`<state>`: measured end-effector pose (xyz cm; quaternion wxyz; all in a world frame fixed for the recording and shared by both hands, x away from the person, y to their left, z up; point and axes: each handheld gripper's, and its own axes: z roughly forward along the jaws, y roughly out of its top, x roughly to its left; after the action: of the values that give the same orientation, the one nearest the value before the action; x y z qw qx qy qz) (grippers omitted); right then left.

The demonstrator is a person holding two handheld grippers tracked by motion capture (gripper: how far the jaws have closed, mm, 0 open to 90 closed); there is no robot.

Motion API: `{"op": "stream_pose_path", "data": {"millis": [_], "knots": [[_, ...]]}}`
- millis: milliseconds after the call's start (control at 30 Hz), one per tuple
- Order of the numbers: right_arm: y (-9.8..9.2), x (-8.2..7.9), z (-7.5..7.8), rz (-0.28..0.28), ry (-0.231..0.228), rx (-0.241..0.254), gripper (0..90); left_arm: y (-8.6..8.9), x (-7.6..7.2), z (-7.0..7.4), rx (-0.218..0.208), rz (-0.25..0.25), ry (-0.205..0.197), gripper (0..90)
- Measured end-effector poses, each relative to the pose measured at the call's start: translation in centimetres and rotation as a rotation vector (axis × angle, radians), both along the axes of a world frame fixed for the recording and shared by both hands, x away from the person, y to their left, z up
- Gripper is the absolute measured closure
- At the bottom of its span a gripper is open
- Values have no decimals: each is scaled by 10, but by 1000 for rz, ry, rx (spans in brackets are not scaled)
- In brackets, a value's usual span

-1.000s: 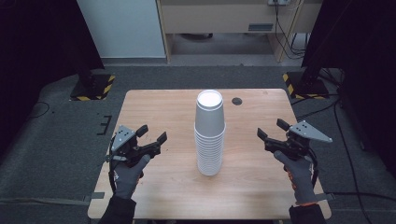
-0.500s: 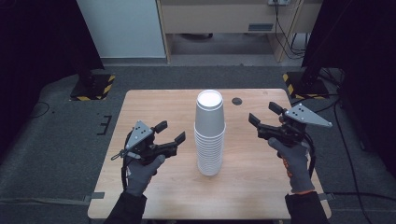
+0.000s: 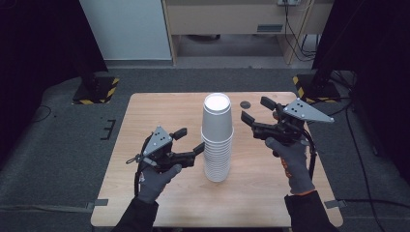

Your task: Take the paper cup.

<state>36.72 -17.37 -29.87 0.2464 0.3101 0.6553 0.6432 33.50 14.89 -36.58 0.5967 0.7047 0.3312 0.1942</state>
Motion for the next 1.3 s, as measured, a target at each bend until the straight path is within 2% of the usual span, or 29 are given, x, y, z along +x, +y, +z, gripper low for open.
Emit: {"op": "stream_pose_path", "data": {"millis": [133, 233, 333, 467, 600, 867, 1000, 1100, 1300], "knots": [[7, -2, 3, 32, -12, -5, 170, -7, 1, 1, 9, -12, -2, 191], [15, -3, 4, 98, -9, -6, 165, -12, 2, 2, 12, -20, -8, 191], [20, -3, 3, 123, -11, -11, 159, -16, 3, 2, 9, -25, -17, 191], [32, -1, -1, 163, 9, -23, 153, -22, 4, 2, 1, -40, -23, 186], [44, 2, -4, 189, 19, -46, 145, -29, 5, 1, 14, -53, -27, 184], [58, 7, -9, 223, 40, -52, 137, -35, 9, 0, 24, -66, -32, 150], [64, 10, -12, 229, 47, -64, 130, -36, 10, -2, 54, -67, -37, 136], [65, 12, -14, 230, 50, -67, 129, -37, 13, -4, 39, -75, -26, 124], [68, 15, -17, 237, 76, -81, 124, -38, 16, -5, 36, -82, -17, 104]]}}
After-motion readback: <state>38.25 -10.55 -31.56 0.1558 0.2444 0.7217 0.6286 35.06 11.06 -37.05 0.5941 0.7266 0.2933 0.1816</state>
